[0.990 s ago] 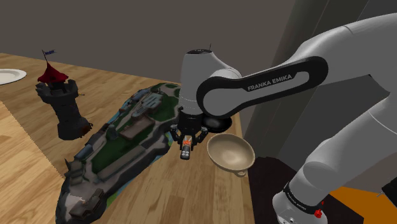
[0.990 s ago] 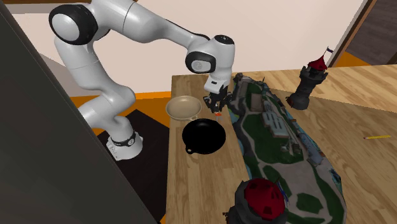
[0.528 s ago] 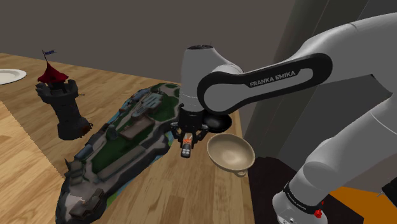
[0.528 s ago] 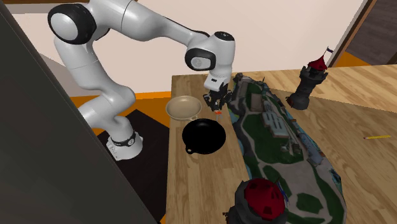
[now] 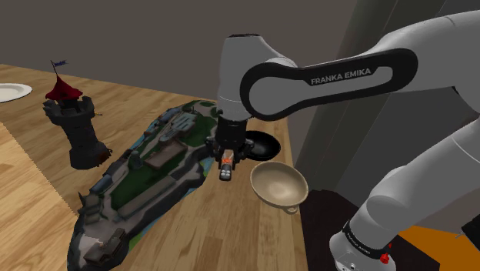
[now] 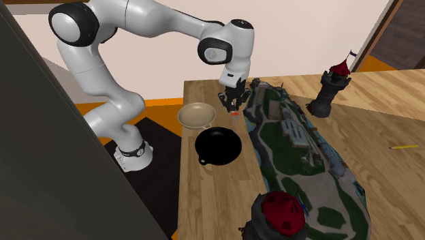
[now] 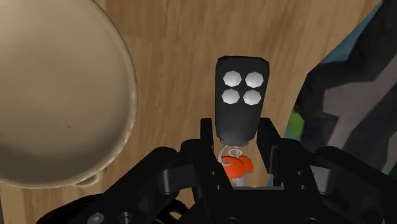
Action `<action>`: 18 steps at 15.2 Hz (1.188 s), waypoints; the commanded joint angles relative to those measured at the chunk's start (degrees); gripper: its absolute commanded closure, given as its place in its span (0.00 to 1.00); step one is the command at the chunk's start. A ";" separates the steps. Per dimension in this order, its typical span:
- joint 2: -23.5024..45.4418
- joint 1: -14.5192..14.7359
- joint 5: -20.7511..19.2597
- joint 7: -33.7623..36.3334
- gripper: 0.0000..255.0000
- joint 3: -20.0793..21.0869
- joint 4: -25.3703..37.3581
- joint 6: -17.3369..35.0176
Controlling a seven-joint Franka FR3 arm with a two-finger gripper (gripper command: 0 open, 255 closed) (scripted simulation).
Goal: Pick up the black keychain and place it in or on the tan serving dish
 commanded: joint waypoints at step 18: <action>-14.61 2.53 5.21 -4.88 1.00 -7.07 -0.78 -13.45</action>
